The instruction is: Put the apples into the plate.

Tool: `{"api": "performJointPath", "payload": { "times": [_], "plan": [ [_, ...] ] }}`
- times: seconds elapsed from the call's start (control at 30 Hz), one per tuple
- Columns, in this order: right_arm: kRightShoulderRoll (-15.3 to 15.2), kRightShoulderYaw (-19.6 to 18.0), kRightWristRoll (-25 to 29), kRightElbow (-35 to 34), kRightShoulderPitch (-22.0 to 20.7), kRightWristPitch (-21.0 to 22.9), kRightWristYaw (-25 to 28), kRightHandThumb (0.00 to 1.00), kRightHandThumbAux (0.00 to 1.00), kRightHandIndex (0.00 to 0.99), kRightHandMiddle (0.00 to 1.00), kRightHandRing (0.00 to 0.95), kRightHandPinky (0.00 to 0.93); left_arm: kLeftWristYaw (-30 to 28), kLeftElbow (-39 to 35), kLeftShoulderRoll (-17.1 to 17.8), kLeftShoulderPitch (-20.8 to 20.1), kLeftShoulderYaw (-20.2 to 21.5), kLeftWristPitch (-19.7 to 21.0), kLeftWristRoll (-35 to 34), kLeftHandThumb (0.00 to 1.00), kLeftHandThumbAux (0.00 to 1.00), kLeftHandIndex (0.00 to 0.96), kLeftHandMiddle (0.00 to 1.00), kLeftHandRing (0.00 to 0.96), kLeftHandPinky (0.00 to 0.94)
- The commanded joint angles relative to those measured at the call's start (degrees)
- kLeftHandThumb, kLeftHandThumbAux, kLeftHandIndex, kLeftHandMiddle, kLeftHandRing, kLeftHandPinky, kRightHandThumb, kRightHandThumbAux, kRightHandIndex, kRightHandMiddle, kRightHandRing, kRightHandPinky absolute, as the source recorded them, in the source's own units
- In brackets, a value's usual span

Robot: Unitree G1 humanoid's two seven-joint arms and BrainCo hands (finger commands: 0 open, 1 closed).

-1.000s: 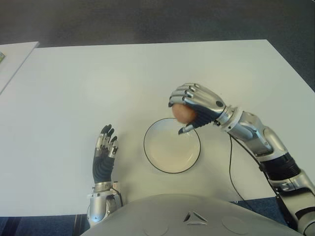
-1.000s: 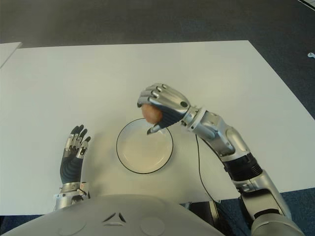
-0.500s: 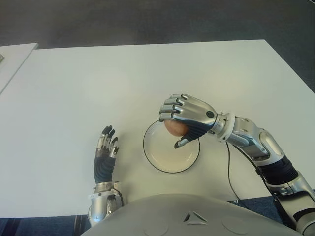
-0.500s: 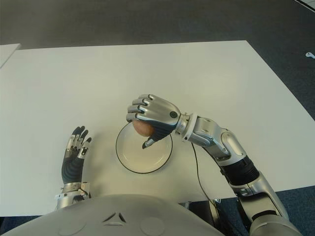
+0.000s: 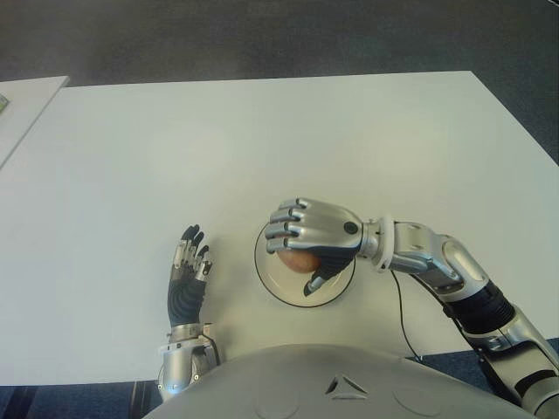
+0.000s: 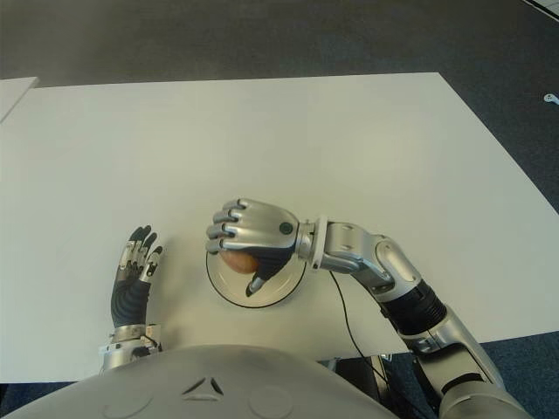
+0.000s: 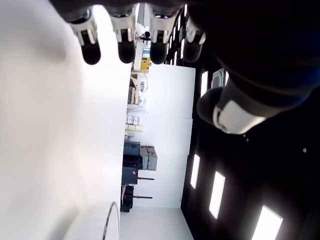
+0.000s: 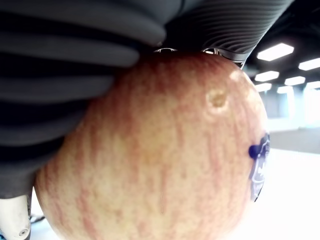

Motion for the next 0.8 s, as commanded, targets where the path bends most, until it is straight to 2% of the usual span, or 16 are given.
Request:
{"api": "performJointPath", "payload": {
  "times": [0.03,0.23,0.67,0.8],
  "plan": [
    [-0.56,0.02,-0.1,1.6,0.73,-0.37,0.9,0.866,0.663,0.441,0.493,0.787,0.821,1.22,-0.9,-1.77,0.12,-0.47,1.22,0.16,0.122,0.564,0.045,0.0,0.0,0.0],
    [-0.85,0.12,-2.04,4.84,0.69,-2.96,-1.31,0.851,0.664,0.444,0.492,0.82,0.822,2.22,-1.92,-1.55,0.54,-0.55,2.17,1.43,0.129,0.561,0.04,0.0,0.0,0.0],
    [-0.38,1.06,-5.95,7.91,2.96,-3.72,-4.17,0.849,0.663,0.444,0.491,0.812,0.802,1.75,-0.61,-0.71,-0.65,-1.13,-0.52,2.54,0.111,0.557,0.036,0.0,0.0,0.0],
    [-0.72,0.89,-5.88,8.75,4.22,-2.95,-4.31,0.85,0.664,0.443,0.491,0.806,0.759,1.85,-0.78,-0.38,-0.72,-1.17,-0.52,2.89,0.096,0.558,0.034,0.0,0.0,0.0]
  ]
}}
